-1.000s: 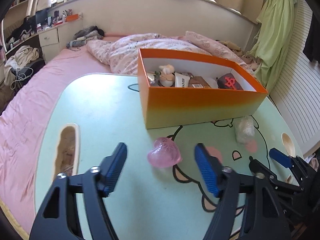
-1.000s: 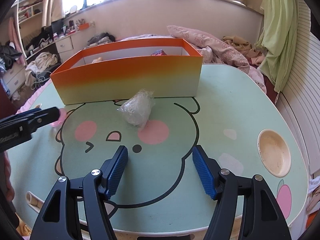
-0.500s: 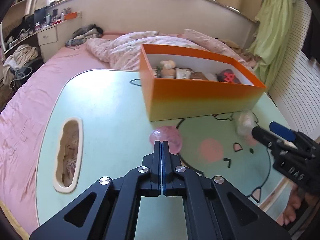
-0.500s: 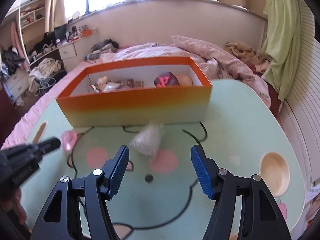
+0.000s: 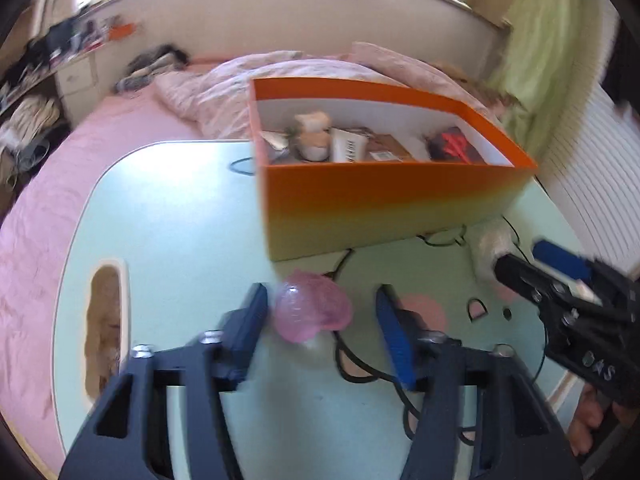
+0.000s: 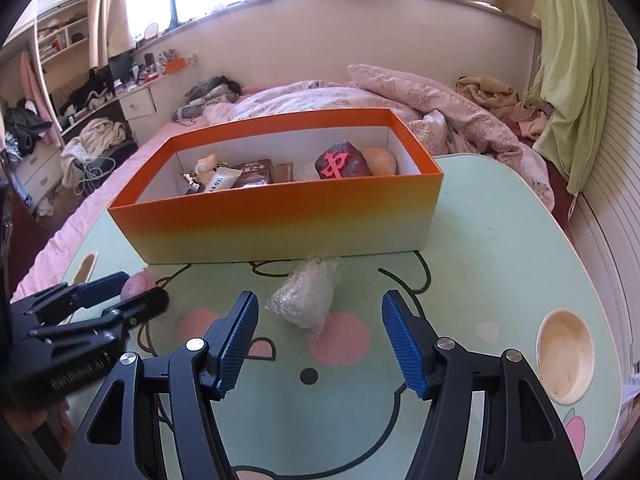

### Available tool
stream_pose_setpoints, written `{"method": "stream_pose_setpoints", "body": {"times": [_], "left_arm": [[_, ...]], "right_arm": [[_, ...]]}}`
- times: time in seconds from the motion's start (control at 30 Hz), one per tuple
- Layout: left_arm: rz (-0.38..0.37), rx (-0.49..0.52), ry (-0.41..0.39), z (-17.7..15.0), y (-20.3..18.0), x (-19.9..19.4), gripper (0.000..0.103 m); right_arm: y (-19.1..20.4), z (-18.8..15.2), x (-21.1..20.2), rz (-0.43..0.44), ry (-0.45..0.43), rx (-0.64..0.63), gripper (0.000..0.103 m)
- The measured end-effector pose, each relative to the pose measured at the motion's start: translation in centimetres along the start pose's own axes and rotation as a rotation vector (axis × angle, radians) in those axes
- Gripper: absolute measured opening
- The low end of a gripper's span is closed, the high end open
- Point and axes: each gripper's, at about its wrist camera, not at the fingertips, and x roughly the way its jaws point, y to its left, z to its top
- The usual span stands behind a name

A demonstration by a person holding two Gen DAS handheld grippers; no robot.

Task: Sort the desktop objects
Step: 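Grasp the pink heart with left tool while right tool grasps the foil-wrapped bag, then drop the pink heart into the orange box with left tool while right tool drops the bag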

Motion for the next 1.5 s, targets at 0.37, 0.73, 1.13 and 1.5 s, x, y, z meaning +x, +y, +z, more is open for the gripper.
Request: {"method": "stream_pose_setpoints", "body": {"times": [0.37,0.73,1.13,1.5], "left_arm": [[-0.029,-0.026,-0.025,-0.9,0.3,-1.2,0.039],[-0.066,-0.032,-0.073,-0.8,-0.1,-4.4,0.039],[-0.077,-0.023,-0.101,-0.5,-1.2,-5.6,0.039],[-0.086,-0.019,-0.143,0.6,-1.7,-7.2,0.039]], "right_arm": [[0.2,0.3,1.3,-0.002,0.031,0.011,0.064],[0.5,0.2,2.5,-0.029,0.079,-0.024,0.026],[0.9,1.0,-0.1,-0.007,0.017,-0.042,0.026],[1.0,0.6,-1.7,0.007,-0.028,-0.045,0.026]]}}
